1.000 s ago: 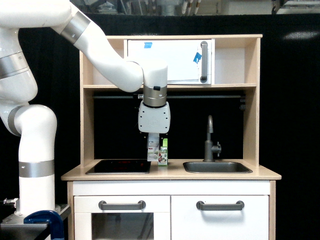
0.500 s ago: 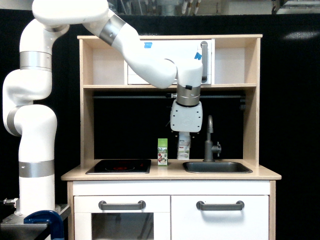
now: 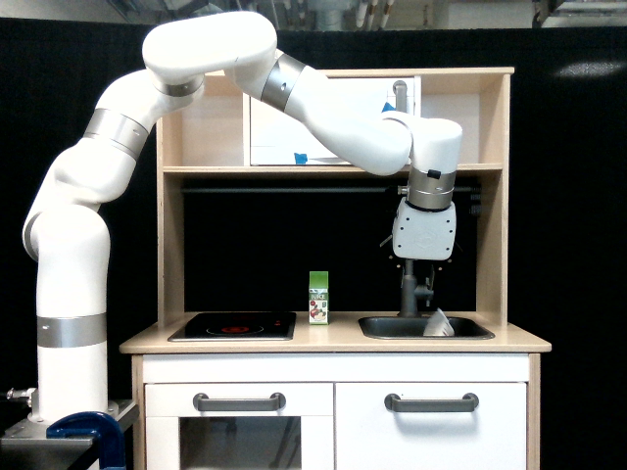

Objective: Put the white box into the sink

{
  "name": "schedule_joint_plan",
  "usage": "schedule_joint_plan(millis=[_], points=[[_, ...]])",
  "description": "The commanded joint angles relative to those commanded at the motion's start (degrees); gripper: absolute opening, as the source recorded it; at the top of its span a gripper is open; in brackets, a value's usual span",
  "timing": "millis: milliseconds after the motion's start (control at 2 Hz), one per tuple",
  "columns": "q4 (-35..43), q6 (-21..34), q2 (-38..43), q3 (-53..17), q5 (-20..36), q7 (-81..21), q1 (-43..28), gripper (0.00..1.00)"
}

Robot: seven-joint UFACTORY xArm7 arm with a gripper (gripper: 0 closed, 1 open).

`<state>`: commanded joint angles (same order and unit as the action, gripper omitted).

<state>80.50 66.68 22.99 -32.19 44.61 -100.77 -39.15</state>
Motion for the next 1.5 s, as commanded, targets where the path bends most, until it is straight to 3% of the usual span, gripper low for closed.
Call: schedule_joint_plan(millis=[500,1000,1500], points=[[-11.7,-4.2,-10.5,2.6,-5.2,0.5,0.9,1.00],[-23.3,-5.0,-23.9,3.7,-12.7,1.6,4.1,1.00],[-27.8,-3.4,-28.9,2.7,-16.1,-1.4,8.4,1.00]])
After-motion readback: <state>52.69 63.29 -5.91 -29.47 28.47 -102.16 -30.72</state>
